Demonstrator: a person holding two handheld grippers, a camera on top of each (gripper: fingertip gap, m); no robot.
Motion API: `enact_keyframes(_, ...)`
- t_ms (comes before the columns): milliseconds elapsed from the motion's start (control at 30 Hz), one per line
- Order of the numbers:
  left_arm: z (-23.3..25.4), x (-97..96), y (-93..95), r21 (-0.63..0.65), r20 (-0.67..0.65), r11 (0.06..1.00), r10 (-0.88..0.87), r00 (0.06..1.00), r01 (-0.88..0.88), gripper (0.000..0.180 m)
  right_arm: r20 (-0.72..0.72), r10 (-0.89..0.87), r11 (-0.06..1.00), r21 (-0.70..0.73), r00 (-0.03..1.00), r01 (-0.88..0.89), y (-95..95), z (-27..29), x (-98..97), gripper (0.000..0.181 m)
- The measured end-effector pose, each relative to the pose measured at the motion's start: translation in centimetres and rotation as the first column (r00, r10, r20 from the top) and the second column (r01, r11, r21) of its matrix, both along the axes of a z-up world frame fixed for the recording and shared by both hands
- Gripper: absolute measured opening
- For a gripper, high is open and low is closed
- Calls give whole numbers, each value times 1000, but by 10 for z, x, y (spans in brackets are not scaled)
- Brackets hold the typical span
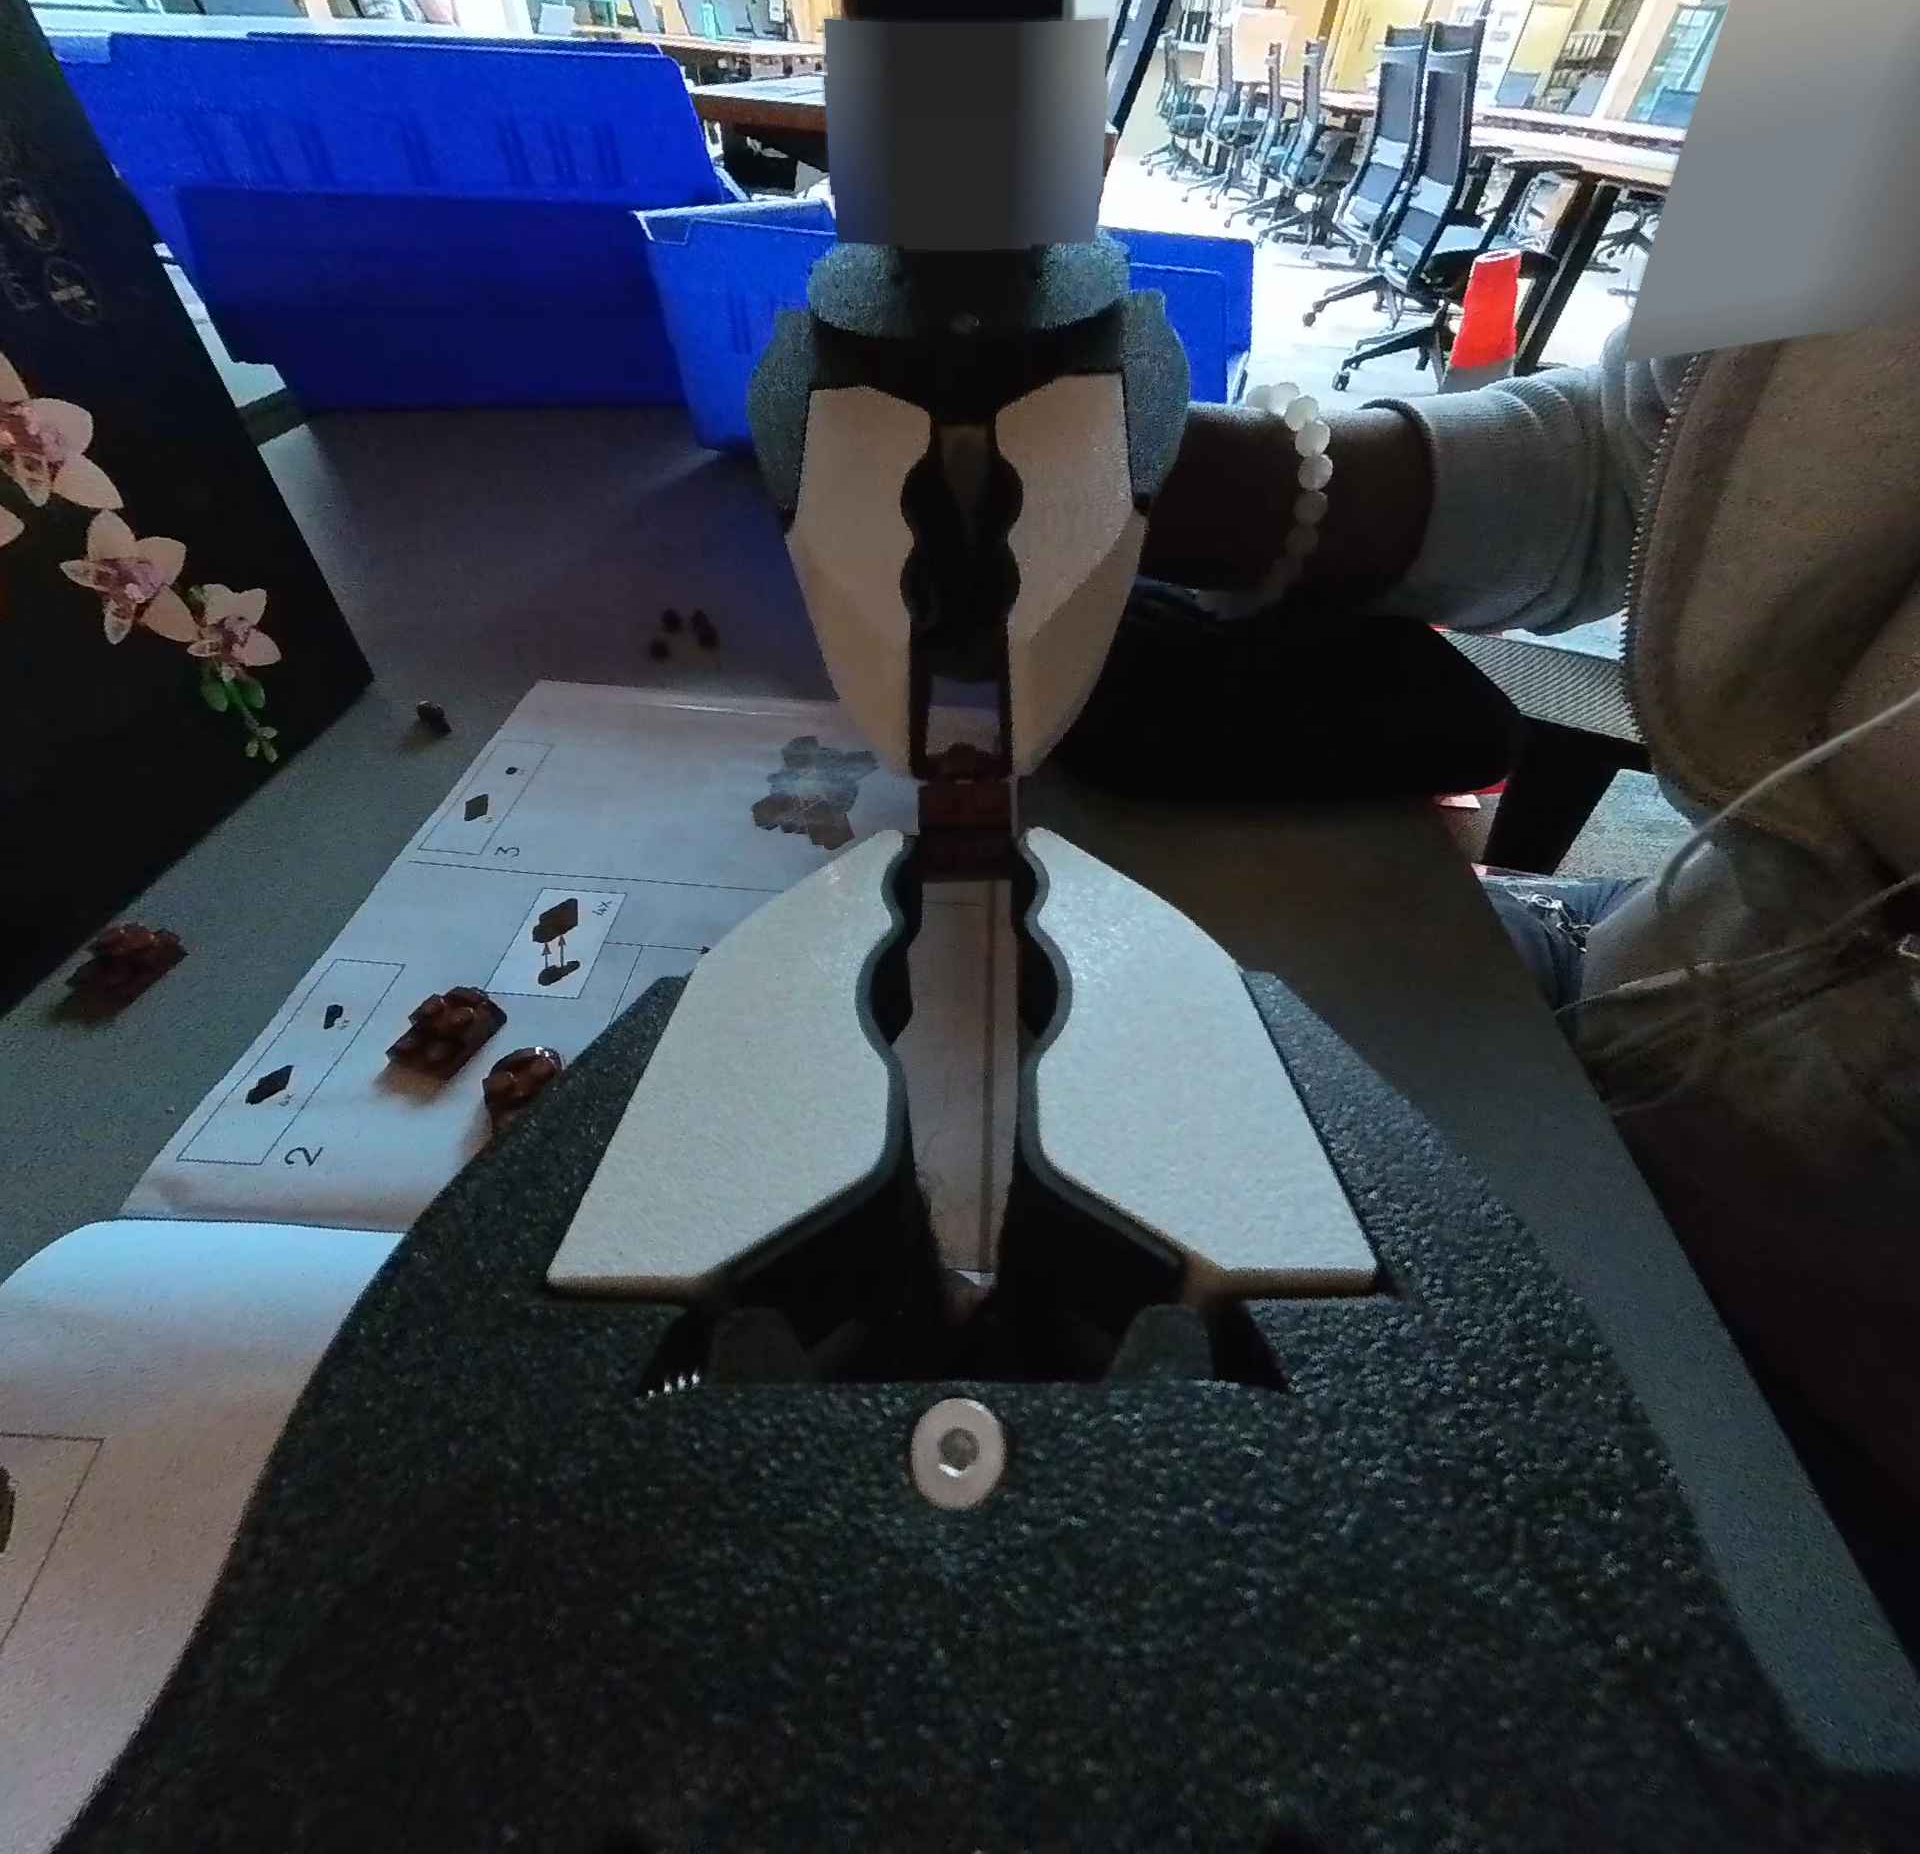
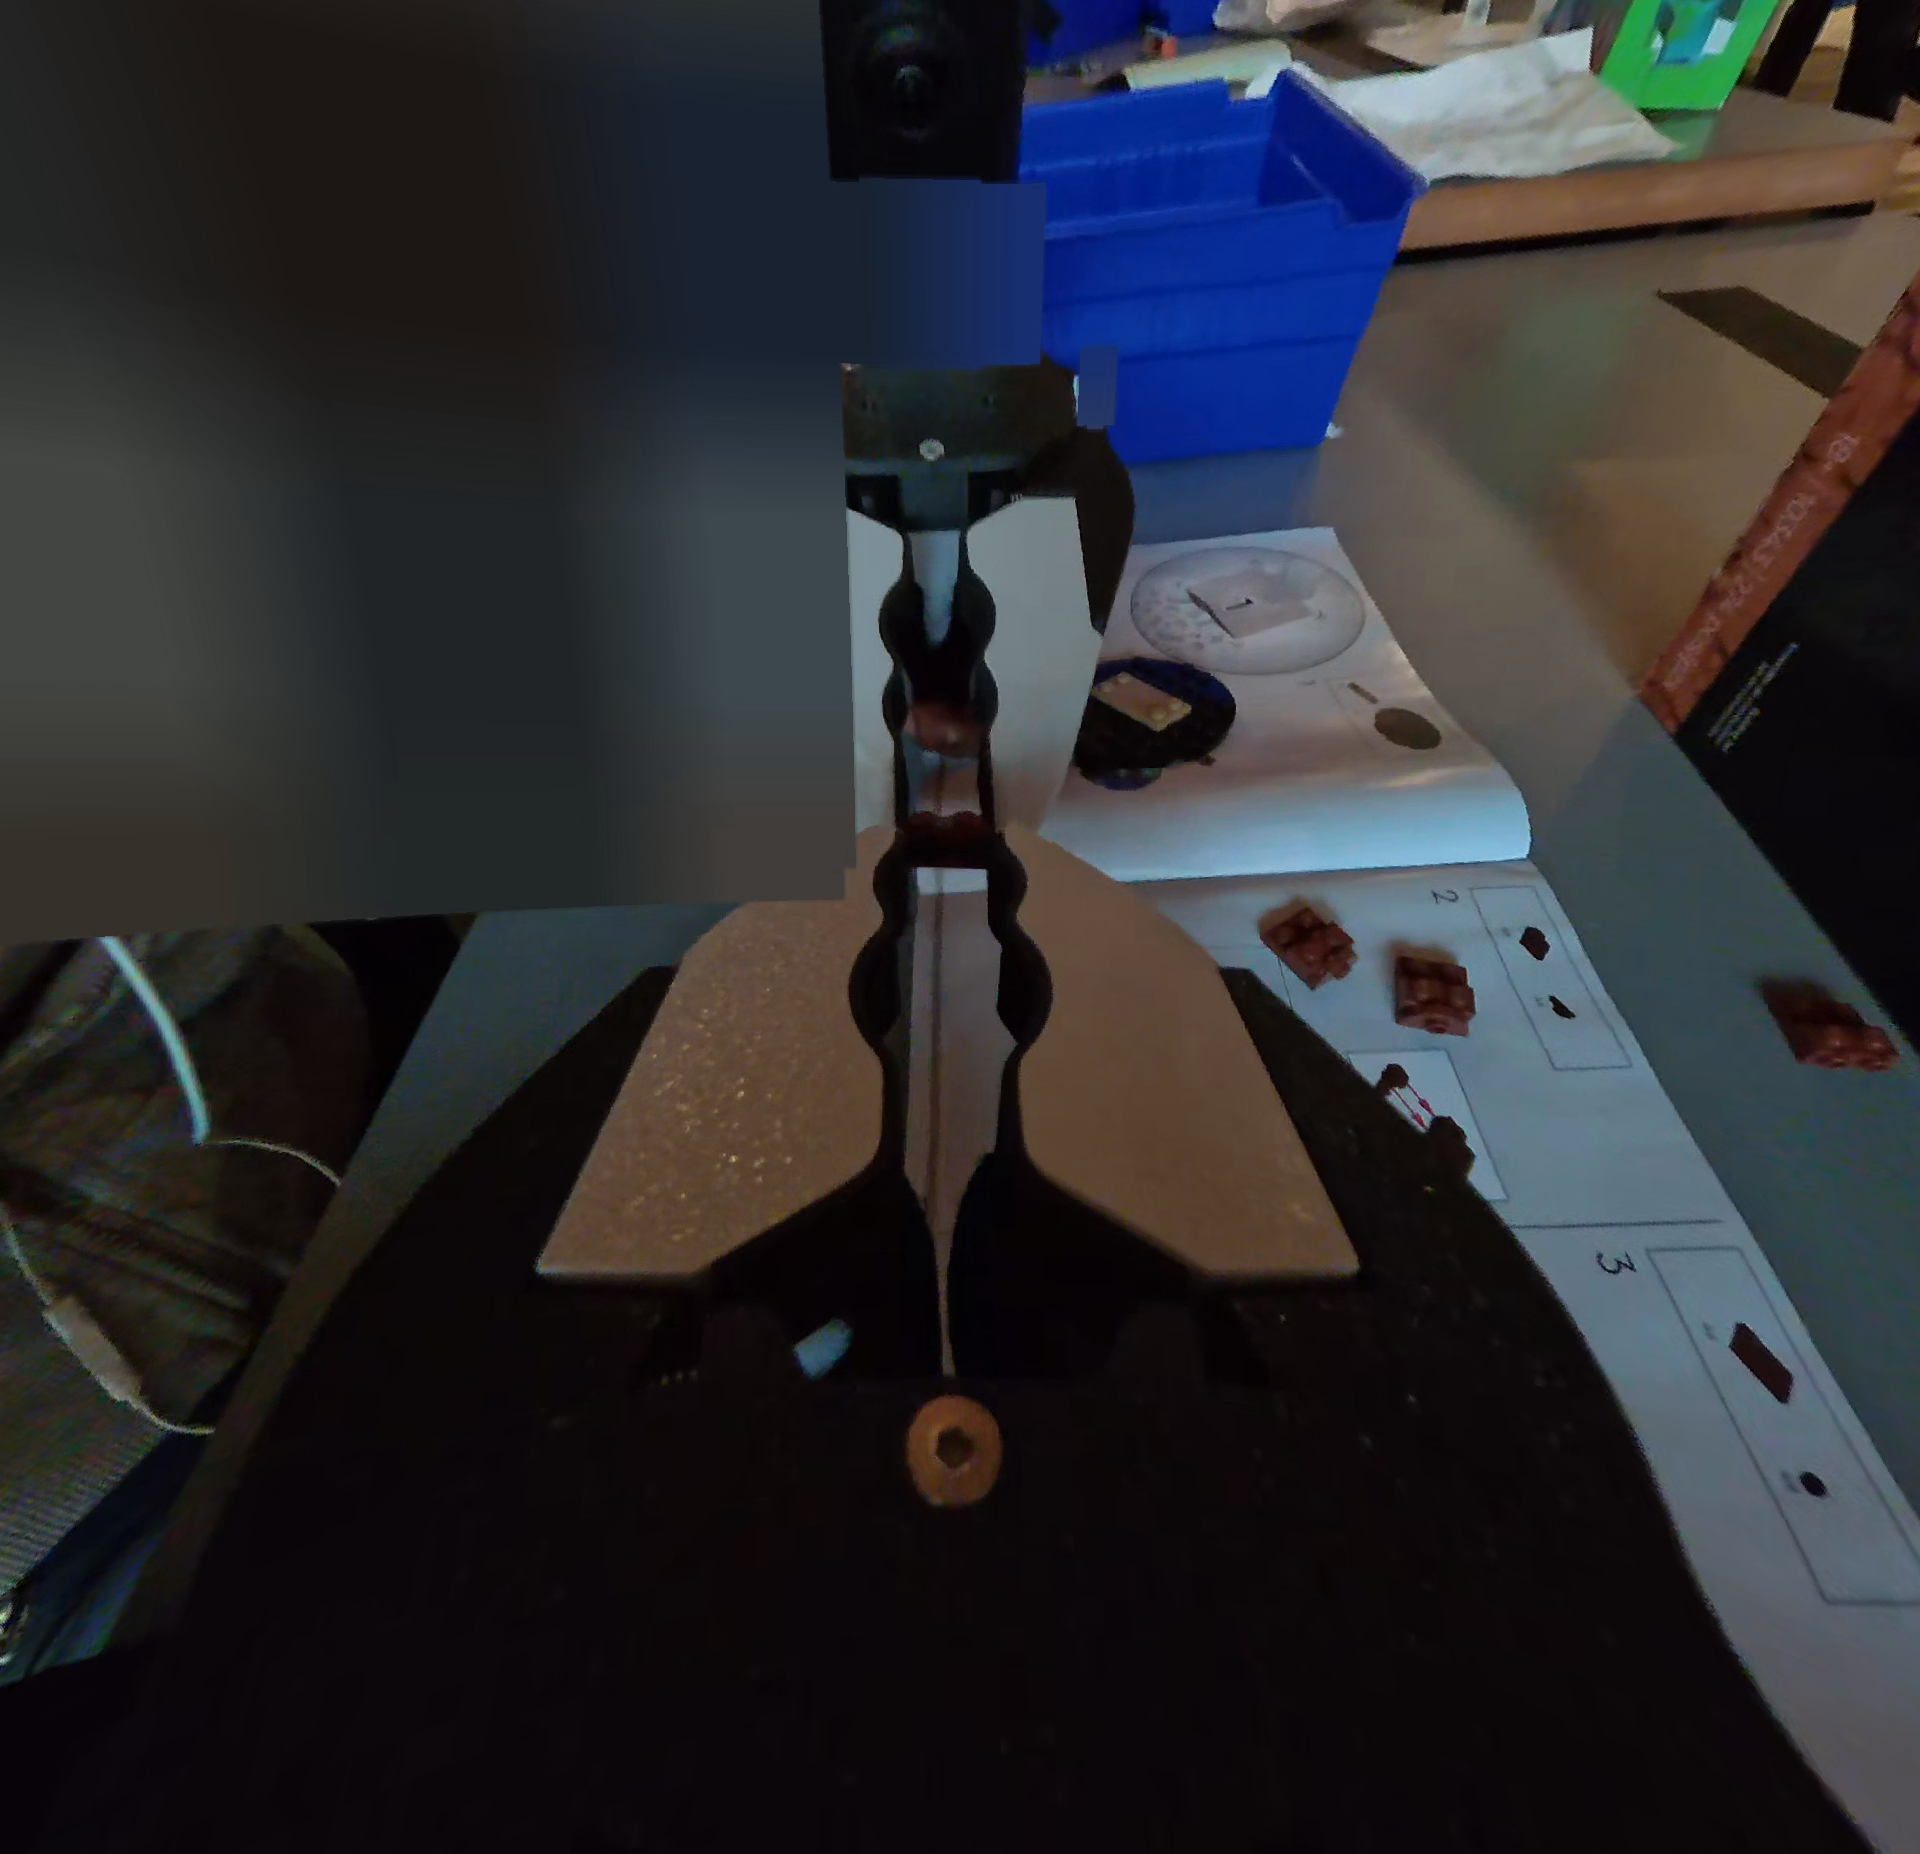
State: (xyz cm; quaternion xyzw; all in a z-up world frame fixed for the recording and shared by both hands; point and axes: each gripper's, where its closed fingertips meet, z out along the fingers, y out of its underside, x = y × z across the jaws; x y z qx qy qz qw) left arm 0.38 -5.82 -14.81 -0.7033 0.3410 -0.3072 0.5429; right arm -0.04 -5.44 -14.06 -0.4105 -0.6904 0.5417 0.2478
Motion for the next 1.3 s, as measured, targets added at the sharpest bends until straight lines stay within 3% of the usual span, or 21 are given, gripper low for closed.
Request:
enact_keyframes(33,0,0,0,0,-2,1000,0,1000,0,14,3,1,1000,-3,1000,-1,0,0,0,12)
enact_keyframes(533,1,0,0,-1,6,1000,-3,1000,3,14,-62,6,1000,20,998,-4,-2,-2,0,13)
enact_keyframes(767,-17,8,-1,-37,-135,999,-23,991,18,14,-39,36,992,126,999,-30,-9,-7,2,12)
enact_keyframes(1100,-50,17,-1,-123,-348,992,-64,935,22,14,190,35,919,380,981,-106,-7,-41,14,12)
enact_keyframes(1300,-58,18,-2,-148,-402,989,-80,912,22,14,192,38,931,350,981,-105,-7,-49,16,12)
